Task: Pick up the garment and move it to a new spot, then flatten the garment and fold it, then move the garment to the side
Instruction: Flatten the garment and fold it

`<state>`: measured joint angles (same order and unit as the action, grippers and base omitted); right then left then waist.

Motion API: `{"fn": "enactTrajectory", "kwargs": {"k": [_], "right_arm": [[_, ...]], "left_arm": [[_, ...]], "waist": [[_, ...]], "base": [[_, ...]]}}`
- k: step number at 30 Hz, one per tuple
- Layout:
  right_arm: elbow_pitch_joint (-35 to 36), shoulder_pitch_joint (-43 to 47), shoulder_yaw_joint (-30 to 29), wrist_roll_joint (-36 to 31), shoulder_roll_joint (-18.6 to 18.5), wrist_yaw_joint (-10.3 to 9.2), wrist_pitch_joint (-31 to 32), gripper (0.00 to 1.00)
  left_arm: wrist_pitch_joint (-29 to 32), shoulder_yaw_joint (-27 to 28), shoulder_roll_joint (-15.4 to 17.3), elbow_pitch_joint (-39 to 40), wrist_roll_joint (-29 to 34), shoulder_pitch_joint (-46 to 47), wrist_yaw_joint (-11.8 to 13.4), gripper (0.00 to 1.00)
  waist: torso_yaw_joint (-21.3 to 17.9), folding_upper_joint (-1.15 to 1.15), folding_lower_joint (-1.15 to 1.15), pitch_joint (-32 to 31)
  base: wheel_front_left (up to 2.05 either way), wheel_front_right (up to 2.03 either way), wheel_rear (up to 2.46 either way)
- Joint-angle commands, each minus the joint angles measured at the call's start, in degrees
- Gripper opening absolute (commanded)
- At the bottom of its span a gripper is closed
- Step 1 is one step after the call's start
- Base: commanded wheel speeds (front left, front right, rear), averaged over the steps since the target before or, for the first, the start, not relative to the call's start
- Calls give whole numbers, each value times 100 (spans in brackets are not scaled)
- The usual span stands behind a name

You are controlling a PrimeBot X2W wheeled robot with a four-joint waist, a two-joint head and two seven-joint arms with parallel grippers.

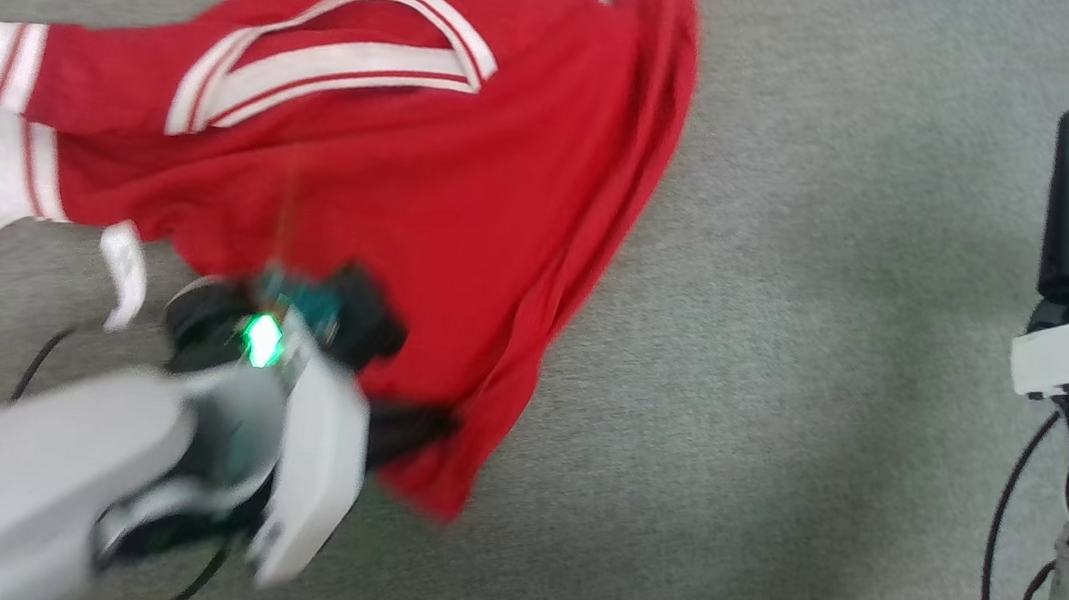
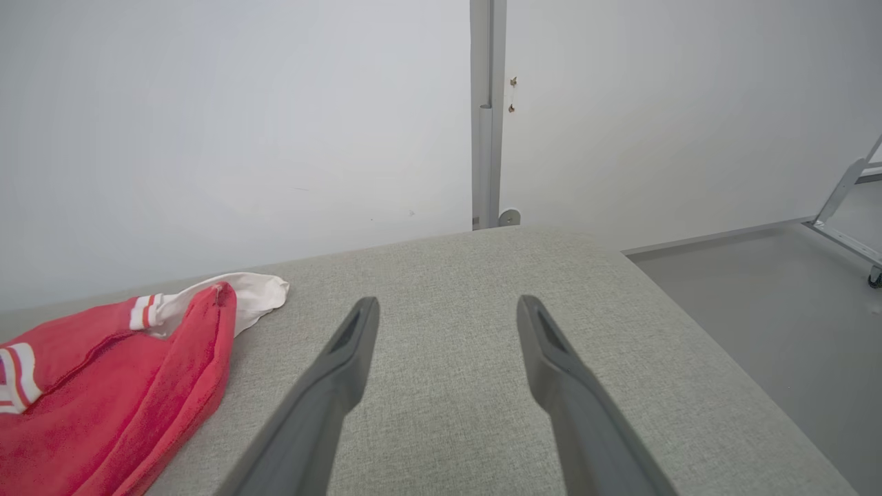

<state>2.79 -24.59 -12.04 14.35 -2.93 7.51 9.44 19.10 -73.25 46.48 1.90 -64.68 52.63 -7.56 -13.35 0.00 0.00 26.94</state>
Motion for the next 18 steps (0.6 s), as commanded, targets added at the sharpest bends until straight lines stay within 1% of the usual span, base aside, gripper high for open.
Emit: {"fn": "enactTrajectory", "kwargs": {"k": [1,5,7,10,12,14,15,17,18], "right_arm": [[39,42,-41,-71,-2,-4,52,100],[167,122,-143,-177,-10,-4,235,100],[211,151,-182,-195,-52,-4,339,100],[277,168,-202,-217,-116,-4,476,100],[315,169,-215,-231,-181,-4,584,100],[336,171,-193,-238,-206,-4,635,100],[377,168,-171,-258,-269,-4,749,100],[414,182,-98,-268,-384,-4,865,100],[430,207,-41,-262,-441,-4,937,100]], "left_arm": [[-3,-25,228,225,196,-250,16,0],[26,-25,925,1074,721,-1025,16,0],[-61,-17,1241,1329,841,-1406,16,0],[-167,-19,1533,1631,939,-1949,15,0],[-165,-21,1686,1765,1067,-2243,15,0],[-184,-19,1747,1829,1059,-2379,15,0],[-246,-15,1813,1938,998,-2597,15,0],[-353,-7,1834,1994,1077,-2662,15,0],[-462,-12,1794,1977,1077,-2659,15,0]], "waist": [[139,0,0,-119],[405,0,0,-259],[538,0,0,-304],[733,0,0,-353],[847,0,0,-378],[892,0,0,-379],[976,0,0,-391],[1061,0,0,-394],[1110,0,0,-405]], "base": [[0,0,0],[0,0,0],[0,0,0],[0,0,0],[0,0,0],[0,0,0],[0,0,0],[0,0,0],[0,0,0]]}}
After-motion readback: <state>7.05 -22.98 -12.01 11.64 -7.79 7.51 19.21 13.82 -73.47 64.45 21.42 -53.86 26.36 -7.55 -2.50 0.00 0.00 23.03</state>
